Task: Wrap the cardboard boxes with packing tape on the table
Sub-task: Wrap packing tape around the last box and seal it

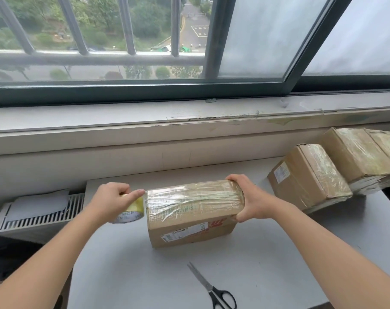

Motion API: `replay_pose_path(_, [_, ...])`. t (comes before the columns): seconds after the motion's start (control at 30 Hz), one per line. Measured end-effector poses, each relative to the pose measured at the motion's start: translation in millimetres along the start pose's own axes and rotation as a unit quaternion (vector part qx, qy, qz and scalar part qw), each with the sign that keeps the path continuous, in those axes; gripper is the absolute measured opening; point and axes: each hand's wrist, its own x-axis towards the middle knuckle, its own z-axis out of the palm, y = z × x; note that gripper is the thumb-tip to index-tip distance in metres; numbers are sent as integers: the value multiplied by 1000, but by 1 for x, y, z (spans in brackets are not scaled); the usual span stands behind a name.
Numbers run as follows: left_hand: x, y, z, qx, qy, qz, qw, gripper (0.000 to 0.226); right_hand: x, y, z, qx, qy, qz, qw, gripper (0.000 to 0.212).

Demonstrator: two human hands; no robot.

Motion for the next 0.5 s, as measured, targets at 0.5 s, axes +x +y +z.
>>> replay_pose_path(0.5, [-19,-12,29,-56,56,-6,997,54,15,-107,59,-335,19,59,940,158])
